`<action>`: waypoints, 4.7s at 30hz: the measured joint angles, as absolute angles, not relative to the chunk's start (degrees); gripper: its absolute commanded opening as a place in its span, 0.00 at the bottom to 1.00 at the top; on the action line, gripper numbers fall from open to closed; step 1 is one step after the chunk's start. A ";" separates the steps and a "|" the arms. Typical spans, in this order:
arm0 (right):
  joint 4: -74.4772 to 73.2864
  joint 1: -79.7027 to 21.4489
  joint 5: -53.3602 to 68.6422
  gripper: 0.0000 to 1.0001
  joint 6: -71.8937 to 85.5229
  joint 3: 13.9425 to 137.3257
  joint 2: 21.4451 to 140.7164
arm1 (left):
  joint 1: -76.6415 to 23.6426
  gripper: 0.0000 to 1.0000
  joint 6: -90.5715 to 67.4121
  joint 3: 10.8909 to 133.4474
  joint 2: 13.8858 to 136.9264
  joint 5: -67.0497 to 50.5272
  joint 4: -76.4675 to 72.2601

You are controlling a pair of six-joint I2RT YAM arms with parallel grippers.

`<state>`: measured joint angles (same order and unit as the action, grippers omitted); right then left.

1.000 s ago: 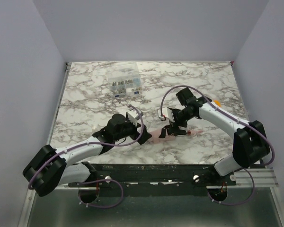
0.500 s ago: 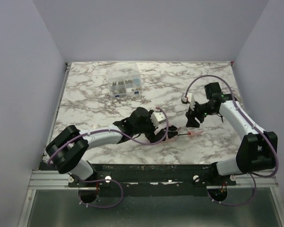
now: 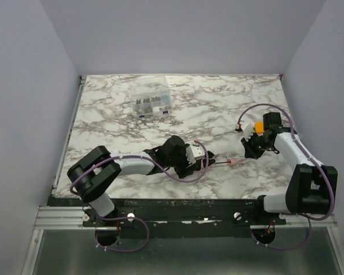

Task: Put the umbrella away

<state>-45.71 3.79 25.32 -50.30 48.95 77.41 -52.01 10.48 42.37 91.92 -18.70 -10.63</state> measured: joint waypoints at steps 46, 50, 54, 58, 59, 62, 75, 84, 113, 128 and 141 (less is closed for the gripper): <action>-40.66 -30.98 45.17 1.00 -68.69 54.17 75.24 | -34.57 0.98 -17.17 22.85 49.43 -17.52 -18.02; -31.42 -37.69 35.97 0.98 -62.87 50.54 79.77 | -32.62 0.98 -23.29 16.12 38.76 -17.04 -15.81; -25.98 -40.62 27.62 0.81 -59.24 48.53 84.71 | -32.14 0.98 -27.79 13.21 28.18 -14.90 -11.49; -20.40 -41.32 20.51 0.42 -56.77 45.60 86.21 | -31.94 0.98 -30.74 12.71 19.07 -12.53 -7.05; -19.70 -41.32 19.57 0.37 -55.53 45.41 86.56 | -31.94 0.98 -31.22 12.73 17.56 -12.08 -6.11; -18.50 -41.06 18.11 0.29 -49.04 46.65 87.92 | -31.92 0.98 -31.59 13.30 14.06 -10.48 -1.23; -13.56 -17.26 36.34 0.29 3.99 70.00 110.17 | -31.92 0.98 -31.81 14.46 8.62 -7.97 6.83; -10.33 -15.49 44.05 0.73 22.85 70.02 115.26 | -31.88 0.99 -33.28 14.46 7.55 -7.97 6.70; -27.24 1.34 37.17 1.00 -5.23 65.23 59.05 | 11.33 0.98 -40.53 37.78 35.88 -39.72 9.82; -27.88 1.34 25.47 1.00 3.20 60.75 47.16 | 7.01 0.99 -27.35 41.71 28.16 -39.31 23.14; -26.28 1.69 23.44 1.00 5.63 57.71 45.28 | 4.23 0.98 -24.58 43.24 22.50 -39.53 26.30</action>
<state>-26.28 1.69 23.44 5.63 57.71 45.28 4.23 -24.58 43.24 22.50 -39.53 26.30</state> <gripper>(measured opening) 0.995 0.982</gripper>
